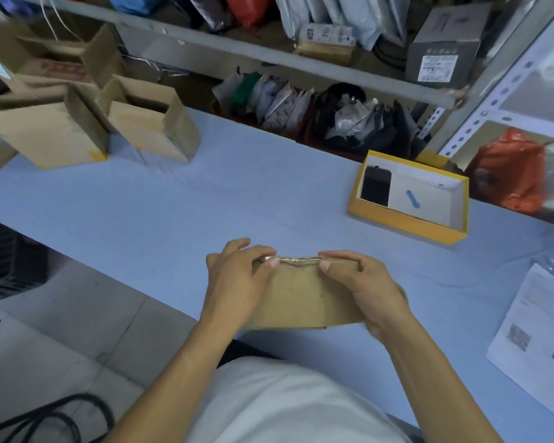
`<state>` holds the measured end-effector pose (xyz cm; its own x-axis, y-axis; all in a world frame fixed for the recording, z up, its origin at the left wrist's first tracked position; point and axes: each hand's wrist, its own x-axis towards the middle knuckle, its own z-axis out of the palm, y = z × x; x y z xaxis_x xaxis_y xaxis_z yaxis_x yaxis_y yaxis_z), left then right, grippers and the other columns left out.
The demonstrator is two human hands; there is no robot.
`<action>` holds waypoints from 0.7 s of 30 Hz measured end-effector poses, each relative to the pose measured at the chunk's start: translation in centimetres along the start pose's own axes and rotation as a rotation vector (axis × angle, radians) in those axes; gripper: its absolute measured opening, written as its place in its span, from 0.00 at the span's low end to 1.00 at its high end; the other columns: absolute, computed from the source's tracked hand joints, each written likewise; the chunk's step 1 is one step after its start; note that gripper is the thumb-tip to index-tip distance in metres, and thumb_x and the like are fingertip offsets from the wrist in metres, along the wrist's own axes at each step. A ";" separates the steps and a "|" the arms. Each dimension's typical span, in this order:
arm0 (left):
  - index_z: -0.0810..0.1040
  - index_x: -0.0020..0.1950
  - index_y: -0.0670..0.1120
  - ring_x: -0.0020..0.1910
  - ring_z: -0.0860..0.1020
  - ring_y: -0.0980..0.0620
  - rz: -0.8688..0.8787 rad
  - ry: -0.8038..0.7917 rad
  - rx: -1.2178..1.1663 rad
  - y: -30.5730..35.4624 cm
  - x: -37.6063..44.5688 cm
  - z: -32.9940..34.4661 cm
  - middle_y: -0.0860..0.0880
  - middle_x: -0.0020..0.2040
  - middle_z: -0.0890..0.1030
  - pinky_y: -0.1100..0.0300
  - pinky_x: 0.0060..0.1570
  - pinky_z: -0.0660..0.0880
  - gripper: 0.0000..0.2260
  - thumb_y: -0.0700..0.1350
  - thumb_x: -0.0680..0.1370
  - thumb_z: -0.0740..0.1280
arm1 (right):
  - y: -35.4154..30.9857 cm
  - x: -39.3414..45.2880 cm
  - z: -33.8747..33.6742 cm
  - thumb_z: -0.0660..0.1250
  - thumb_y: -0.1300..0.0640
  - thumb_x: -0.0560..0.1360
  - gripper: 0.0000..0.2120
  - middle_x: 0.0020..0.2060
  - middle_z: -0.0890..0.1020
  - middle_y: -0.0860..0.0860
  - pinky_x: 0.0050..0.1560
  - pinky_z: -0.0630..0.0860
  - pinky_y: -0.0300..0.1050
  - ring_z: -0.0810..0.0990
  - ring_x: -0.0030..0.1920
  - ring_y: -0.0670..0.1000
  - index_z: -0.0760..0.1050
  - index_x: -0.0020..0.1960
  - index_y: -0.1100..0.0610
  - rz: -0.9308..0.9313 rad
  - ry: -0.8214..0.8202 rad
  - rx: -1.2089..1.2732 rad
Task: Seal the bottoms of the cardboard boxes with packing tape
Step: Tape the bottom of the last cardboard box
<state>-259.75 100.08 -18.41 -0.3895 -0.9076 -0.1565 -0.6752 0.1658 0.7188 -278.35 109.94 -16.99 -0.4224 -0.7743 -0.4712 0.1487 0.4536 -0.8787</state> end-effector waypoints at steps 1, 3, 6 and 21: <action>0.81 0.50 0.61 0.65 0.63 0.55 0.013 -0.058 0.042 -0.4 -0.2 0.4 0.62 0.58 0.74 0.65 0.54 0.55 0.06 0.52 0.79 0.65 | 0.4 -0.3 0.0 0.74 0.56 0.72 0.05 0.38 0.83 0.31 0.35 0.72 0.25 0.79 0.41 0.29 0.86 0.46 0.48 -0.007 0.020 -0.034; 0.82 0.49 0.58 0.64 0.69 0.54 0.022 -0.148 0.036 -1.0 -0.6 1.6 0.62 0.52 0.79 0.70 0.52 0.55 0.06 0.50 0.79 0.65 | 1.4 -0.3 0.1 0.73 0.60 0.74 0.06 0.34 0.80 0.29 0.37 0.67 0.20 0.77 0.40 0.29 0.85 0.46 0.50 -0.049 0.083 -0.188; 0.83 0.51 0.58 0.61 0.70 0.54 0.015 -0.173 -0.058 -1.3 -1.1 3.2 0.61 0.52 0.80 0.77 0.54 0.57 0.06 0.50 0.78 0.68 | 1.7 -0.2 -0.3 0.70 0.60 0.75 0.08 0.38 0.79 0.31 0.42 0.62 0.17 0.72 0.39 0.24 0.85 0.51 0.50 -0.131 0.131 -0.623; 0.86 0.51 0.55 0.49 0.80 0.65 0.010 -0.285 -0.292 -1.6 -1.7 3.8 0.64 0.47 0.84 0.74 0.48 0.71 0.08 0.45 0.74 0.74 | -1.9 0.8 0.2 0.60 0.63 0.74 0.05 0.37 0.75 0.52 0.30 0.63 0.41 0.76 0.42 0.55 0.74 0.47 0.58 -0.029 -0.347 -1.419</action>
<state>-260.35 102.77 -21.88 -0.5809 -0.7566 -0.3004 -0.4802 0.0205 0.8769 -278.81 108.41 -15.73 -0.1467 -0.7627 -0.6299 -0.9307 0.3220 -0.1732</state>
